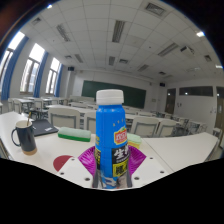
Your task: Pour water
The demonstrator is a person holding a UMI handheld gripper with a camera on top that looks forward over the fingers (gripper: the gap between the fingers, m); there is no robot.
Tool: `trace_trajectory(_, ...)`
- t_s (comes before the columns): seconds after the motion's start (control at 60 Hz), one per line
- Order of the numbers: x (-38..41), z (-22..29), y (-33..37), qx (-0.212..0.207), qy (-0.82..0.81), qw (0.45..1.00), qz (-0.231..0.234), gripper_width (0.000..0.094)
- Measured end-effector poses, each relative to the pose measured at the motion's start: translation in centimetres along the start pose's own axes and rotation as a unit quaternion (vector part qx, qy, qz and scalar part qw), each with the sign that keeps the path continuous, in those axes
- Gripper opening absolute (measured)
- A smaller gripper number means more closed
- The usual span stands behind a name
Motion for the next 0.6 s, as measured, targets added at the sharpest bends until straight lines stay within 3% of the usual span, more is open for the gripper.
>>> trace_trajectory(0.133,2.4,4.4,-1.3,-0.028,0.227,0.973,-0.034,0.0379)
trace_trajectory(0.267,5.8,10.0,-1.1,-0.061,0.481,0.874,-0.024,0.0378)
trace_trajectory(0.4,11.3,13.2,-0.4,-0.081,0.701,0.709,-0.011,0.0377)
trace_trajectory(0.517,14.0,15.2,0.7,-0.112,0.823,0.555,-0.039,0.0375)
trace_trajectory(0.6,16.3,15.3,0.0,-0.129,0.867,0.478,-0.051,0.0377)
Point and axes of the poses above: the point between the fingertips, and its own axes, seen from behind it with the camera up: x to the left, z up, y backward, against the way the camera looks, the point moved 9 cm from there along y, backward, against the way the camera looks, and after that the axes turned 4 degrees about -x, right-handed, at the moved point
